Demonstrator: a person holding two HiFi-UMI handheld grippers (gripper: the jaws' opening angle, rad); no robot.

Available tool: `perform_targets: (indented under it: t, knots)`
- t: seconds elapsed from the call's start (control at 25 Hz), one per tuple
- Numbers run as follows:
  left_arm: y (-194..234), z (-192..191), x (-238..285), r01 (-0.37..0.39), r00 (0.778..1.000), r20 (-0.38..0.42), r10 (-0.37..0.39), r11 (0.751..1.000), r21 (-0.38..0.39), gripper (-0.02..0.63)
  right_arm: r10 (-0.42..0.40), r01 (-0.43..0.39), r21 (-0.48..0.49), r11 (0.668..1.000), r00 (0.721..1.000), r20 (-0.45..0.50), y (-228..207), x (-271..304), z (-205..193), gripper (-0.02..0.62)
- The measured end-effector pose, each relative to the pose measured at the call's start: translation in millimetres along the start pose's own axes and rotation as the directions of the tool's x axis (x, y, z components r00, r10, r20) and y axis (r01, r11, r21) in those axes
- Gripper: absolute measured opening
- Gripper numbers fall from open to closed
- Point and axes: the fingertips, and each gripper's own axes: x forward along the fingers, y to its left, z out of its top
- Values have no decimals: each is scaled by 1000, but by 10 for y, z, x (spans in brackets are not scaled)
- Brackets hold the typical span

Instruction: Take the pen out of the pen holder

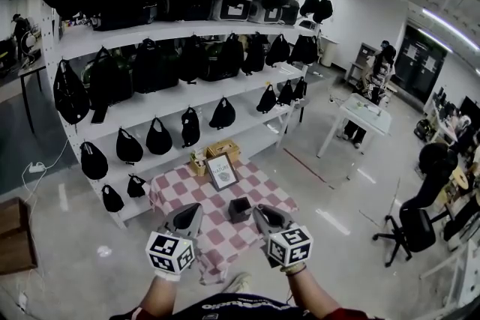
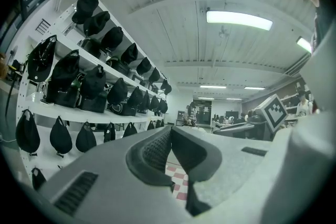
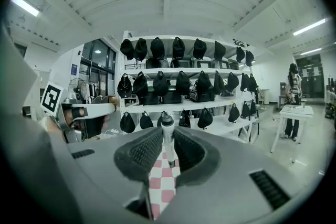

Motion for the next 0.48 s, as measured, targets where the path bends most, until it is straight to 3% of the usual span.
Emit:
perform_targets:
  t: [0.48]
  knots:
    - [20, 26, -61, -8, 1000, 3, 8, 1000, -3, 5, 11, -11, 3, 1000, 1000, -4, 54, 23, -28, 64]
